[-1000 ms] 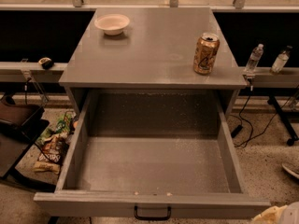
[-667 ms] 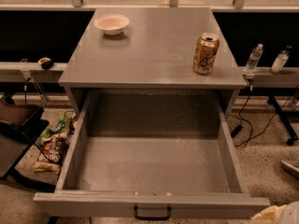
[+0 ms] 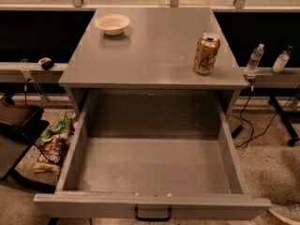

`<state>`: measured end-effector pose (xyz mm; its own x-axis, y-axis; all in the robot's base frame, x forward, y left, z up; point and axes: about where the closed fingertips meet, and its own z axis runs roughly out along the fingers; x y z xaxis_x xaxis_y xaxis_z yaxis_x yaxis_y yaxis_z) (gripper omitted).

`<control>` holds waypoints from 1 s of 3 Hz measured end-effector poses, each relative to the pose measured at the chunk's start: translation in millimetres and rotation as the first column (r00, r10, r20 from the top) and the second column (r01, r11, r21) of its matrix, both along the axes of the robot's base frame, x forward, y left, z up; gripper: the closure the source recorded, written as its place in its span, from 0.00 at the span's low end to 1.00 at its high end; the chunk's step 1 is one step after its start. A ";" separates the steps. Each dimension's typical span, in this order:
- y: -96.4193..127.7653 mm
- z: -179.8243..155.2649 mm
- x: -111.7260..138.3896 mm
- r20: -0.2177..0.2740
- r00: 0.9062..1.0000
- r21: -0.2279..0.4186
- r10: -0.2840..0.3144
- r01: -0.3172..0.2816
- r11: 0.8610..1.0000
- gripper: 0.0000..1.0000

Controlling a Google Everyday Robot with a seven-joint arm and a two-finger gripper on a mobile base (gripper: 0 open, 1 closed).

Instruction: Close top drawer

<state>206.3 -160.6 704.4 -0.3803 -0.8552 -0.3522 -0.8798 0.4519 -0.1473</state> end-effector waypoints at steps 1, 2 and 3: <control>29.1 -60.0 -8.8 -0.046 0.999 0.074 -0.018 0.022 0.997 1.00; 51.5 -103.8 3.6 -0.054 0.999 0.130 -0.008 0.015 0.991 1.00; 61.5 -124.5 43.7 0.012 1.000 0.142 -0.014 0.012 0.990 1.00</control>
Offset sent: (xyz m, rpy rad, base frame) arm 0.0512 0.0670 -0.1615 0.1733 -0.0469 -0.0551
